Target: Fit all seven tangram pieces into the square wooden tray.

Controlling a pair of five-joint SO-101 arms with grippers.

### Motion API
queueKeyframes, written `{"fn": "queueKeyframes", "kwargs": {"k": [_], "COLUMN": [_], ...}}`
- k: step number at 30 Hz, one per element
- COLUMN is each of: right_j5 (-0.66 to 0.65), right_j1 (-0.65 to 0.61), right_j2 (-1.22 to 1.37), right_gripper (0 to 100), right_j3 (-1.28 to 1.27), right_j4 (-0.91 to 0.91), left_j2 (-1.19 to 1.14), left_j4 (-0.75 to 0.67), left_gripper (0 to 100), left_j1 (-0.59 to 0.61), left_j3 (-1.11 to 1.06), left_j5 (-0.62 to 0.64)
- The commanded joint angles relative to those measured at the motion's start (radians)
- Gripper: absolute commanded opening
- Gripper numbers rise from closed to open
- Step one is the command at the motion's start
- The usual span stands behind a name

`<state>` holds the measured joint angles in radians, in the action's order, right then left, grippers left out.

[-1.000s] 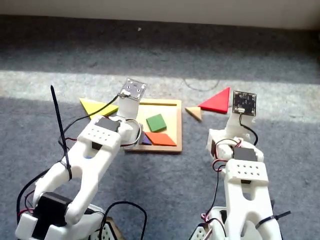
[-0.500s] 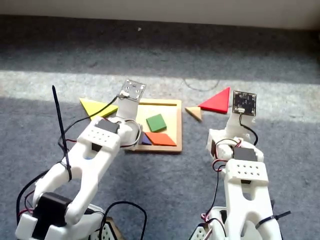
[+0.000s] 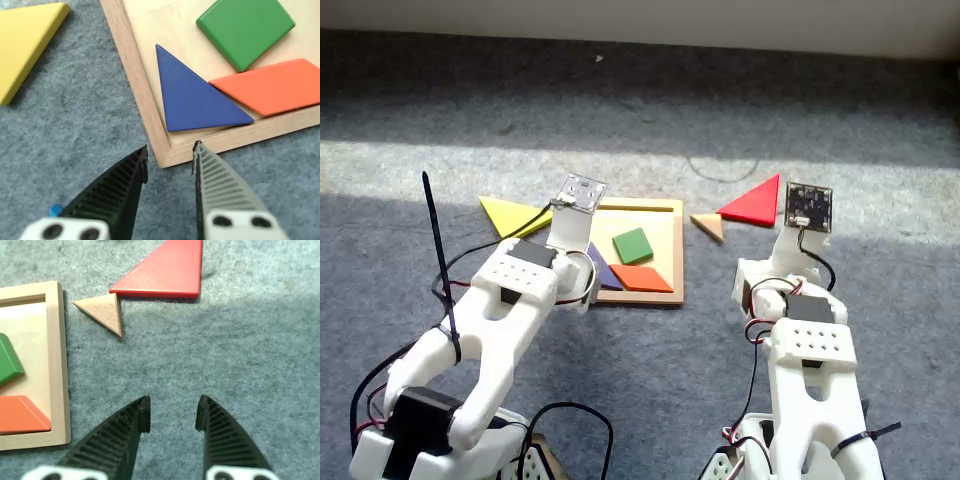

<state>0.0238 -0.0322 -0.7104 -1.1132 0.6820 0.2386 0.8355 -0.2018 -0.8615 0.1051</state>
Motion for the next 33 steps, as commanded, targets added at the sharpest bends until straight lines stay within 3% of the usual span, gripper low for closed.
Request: {"fn": "queueKeyframes", "kwargs": {"k": [1, 12, 15, 19, 25, 33], "right_j5": [-0.012, -0.014, -0.087, -0.16, -0.167, -0.166], "right_j1": [0.008, 0.008, 0.004, -0.082, -0.222, -0.374], "right_j2": [-0.027, -0.027, -0.027, -0.025, -0.024, 0.005], "right_gripper": [15.2, 15.2, 15.2, 15.2, 15.2, 15.2], "right_j3": [0.004, 0.008, 0.008, 0.035, 0.229, 0.374], "right_j4": [-0.019, -0.019, -0.015, 0.059, 0.236, 0.248], "left_j2": [0.058, 0.429, 0.519, 0.616, 0.754, 0.969], "left_j4": [0.077, 0.051, 0.009, 0.0, 0.005, 0.0], "left_gripper": [16, 16, 16, 16, 17, 17], "left_j1": [0.044, 0.188, 0.236, 0.286, 0.415, 0.541], "left_j3": [0.047, -0.111, -0.165, -0.203, -0.246, -0.429], "left_j5": [0.008, 0.009, 0.011, 0.006, 0.003, 0.002]}}
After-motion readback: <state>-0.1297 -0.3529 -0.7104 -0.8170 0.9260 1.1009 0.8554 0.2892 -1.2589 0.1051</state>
